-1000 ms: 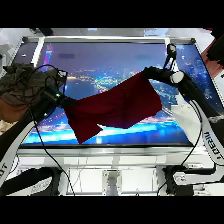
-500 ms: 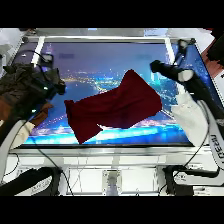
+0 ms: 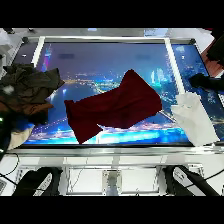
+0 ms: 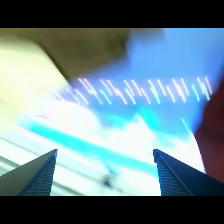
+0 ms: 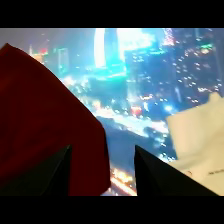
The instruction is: Fold the shirts.
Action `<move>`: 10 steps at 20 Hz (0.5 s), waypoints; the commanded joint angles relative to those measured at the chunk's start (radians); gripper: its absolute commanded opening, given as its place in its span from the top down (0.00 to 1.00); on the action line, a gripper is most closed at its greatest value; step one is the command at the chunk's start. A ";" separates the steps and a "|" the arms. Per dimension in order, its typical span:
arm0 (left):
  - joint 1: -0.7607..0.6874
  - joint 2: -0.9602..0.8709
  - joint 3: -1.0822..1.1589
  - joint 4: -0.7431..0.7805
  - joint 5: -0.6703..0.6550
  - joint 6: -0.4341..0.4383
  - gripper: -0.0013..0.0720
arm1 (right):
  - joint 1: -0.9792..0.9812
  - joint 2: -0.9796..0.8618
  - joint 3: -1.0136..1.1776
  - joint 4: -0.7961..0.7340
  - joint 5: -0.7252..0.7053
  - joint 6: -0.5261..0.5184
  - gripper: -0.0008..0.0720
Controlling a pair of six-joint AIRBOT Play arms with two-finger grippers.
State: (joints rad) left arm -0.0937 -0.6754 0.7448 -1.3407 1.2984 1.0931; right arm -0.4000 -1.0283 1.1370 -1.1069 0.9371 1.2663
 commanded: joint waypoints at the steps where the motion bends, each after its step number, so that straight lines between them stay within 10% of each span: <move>1: 0.050 0.017 -0.217 -0.312 -0.262 0.092 0.03 | -0.043 0.118 -0.067 0.000 0.057 -0.037 0.38; 10: 0.050 -0.298 -0.232 -0.475 -0.595 0.116 0.04 | -0.043 0.145 -0.071 0.132 0.070 -0.037 0.38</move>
State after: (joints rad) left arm -0.0456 -0.9020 0.5217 -1.7542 0.8047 1.1889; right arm -0.4412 -0.8902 1.0676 -1.0149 0.9966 1.2304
